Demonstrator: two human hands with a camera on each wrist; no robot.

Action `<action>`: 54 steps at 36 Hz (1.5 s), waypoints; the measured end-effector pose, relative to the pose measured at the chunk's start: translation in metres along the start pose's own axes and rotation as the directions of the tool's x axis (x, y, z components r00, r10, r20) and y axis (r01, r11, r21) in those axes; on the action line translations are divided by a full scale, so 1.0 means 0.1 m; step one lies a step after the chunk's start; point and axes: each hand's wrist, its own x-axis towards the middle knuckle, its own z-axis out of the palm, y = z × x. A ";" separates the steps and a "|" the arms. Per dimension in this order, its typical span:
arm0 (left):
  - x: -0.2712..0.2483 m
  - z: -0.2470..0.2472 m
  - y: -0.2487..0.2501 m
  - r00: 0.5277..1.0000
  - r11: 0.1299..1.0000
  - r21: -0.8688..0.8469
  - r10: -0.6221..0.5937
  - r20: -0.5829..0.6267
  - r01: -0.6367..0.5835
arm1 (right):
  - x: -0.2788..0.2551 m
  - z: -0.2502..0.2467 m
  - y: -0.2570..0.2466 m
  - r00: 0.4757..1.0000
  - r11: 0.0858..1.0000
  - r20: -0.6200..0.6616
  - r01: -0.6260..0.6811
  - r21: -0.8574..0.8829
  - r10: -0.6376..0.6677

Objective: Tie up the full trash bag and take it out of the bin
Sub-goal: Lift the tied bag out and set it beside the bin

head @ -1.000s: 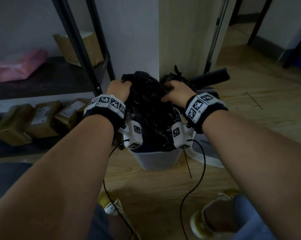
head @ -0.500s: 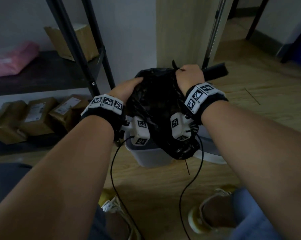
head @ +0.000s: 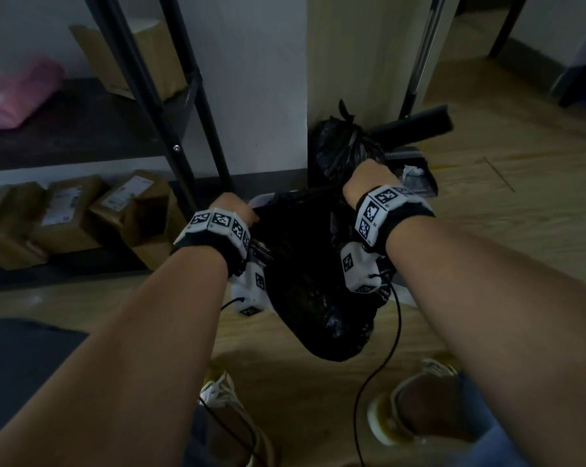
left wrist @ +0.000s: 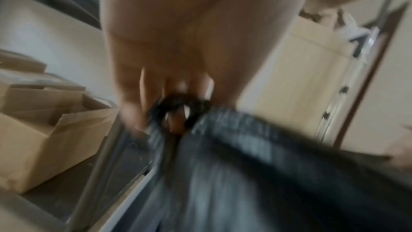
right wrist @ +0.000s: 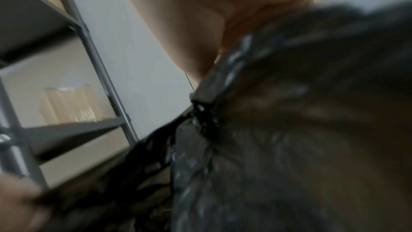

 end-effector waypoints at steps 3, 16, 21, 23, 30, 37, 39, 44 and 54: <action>0.16 0.03 -0.05 0.993 0.998 -0.020 0.060 -0.102 -0.063 | 0.06 0.07 0.03 0.999 1.000 -0.038 0.015 0.022 -0.015; 0.76 0.01 0.07 0.982 0.994 -0.111 -0.019 -0.189 -0.002 | 0.48 0.20 -0.11 0.979 0.975 -0.085 -0.171 0.145 0.184; 0.89 0.12 -0.03 0.964 0.970 -0.241 -0.101 -0.247 0.040 | 0.53 0.31 -0.13 0.978 0.976 -0.108 -0.165 0.142 0.181; 0.90 0.16 -0.02 0.941 0.951 -0.306 -0.147 -0.304 0.050 | 0.56 0.38 -0.17 0.966 0.963 -0.104 -0.217 0.159 0.235; 0.82 0.29 0.18 0.867 0.943 -0.332 -0.155 -0.474 -0.012 | 0.62 0.51 -0.09 0.982 0.969 -0.034 -0.178 0.170 0.186; 0.65 0.48 0.28 0.925 0.946 -0.031 0.307 -0.223 -0.322 | 0.60 0.60 -0.07 0.989 0.965 -0.042 -0.126 0.228 0.139; 0.63 0.56 0.27 0.938 0.953 0.045 0.303 -0.169 -0.300 | 0.57 0.63 -0.07 0.996 0.965 -0.046 -0.058 0.256 0.073; 0.67 0.59 0.17 0.949 0.959 0.109 0.276 -0.154 -0.262 | 0.51 0.64 -0.10 0.989 0.971 -0.072 0.144 0.192 -0.132; 0.83 0.49 0.05 0.984 0.981 0.160 0.129 -0.119 -0.110 | 0.76 0.87 -0.08 0.982 0.983 0.044 0.181 0.040 -0.183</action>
